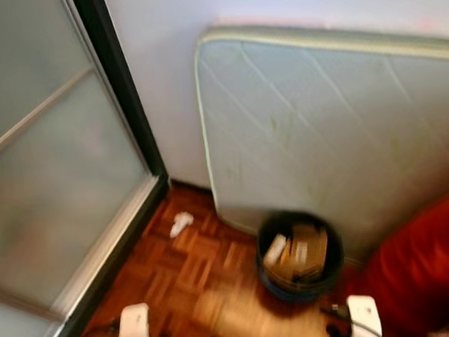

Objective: Clean up the room

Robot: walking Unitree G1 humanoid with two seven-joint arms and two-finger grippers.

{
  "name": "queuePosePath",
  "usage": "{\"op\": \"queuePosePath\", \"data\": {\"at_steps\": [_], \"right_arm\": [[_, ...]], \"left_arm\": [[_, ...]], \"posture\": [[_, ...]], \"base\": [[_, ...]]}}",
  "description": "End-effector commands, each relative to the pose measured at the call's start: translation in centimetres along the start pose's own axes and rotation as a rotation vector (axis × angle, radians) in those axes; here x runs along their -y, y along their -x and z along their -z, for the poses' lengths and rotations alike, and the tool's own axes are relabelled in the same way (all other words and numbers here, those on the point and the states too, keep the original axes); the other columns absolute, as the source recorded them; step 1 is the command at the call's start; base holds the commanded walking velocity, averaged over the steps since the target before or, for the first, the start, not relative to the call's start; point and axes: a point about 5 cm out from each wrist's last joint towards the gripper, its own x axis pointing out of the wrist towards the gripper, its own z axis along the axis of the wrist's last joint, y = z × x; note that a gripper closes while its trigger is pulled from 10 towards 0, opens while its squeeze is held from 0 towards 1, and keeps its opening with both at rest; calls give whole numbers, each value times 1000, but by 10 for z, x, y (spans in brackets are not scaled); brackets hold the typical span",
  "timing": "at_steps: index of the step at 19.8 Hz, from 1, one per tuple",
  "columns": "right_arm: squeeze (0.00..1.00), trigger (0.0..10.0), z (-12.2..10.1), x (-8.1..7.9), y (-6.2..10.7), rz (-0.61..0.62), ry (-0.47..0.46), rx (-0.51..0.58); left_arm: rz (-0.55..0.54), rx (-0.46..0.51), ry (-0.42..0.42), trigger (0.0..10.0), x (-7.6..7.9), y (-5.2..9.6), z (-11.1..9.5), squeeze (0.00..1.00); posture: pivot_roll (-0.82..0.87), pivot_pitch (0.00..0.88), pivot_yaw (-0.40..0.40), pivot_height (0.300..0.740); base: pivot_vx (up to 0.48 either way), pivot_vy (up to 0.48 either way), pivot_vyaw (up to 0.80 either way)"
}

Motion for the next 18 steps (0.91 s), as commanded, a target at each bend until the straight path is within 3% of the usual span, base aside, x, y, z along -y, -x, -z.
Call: {"op": "queuePosePath", "data": {"at_steps": [1, 2, 6, 7, 8, 10, 18], "right_arm": [[0, 10000, 6, 2, 1, 2, -1, -21], [0, 10000, 5, 2, 1, 2, -1, -20], [0, 10000, 4, 2, 1, -2, -1, -15], [0, 10000, 5, 2, 1, -2, 5, -17], [0, 10000, 5, 2, 1, -1, 5, -18], [0, 10000, 6, 2, 1, 0, -6, -22], [0, 10000, 11, 1, 2, -11, 16, -55]], "left_arm": [[1, -45, 8, 10000, 9, 0, 6, 0], [5, -43, 7, 10000, 13, -1, 4, 0], [45, -40, 0, 10000, 59, -4, -1, 0], [47, -38, -1, 10000, 60, -4, -3, 0], [32, -42, 0, 10000, 46, -3, 1, 0], [27, -44, 3, 10000, 39, -3, 4, 0], [21, -44, -1, 10000, 36, -2, 5, 0]], "posture": [[-13, 100, -1, 740], [-13, 100, -1, 740], [-9, 68, -5, 740], [-8, 53, -7, 740], [-9, 47, -7, 740], [-7, 42, -6, 740], [-11, 94, -9, 740]], "base": [[-292, 0, 0], [-289, 0, 0], [0, 0, 0], [0, 0, 0], [0, 0, 0], [0, 0, 0], [0, 0, -764]]}}
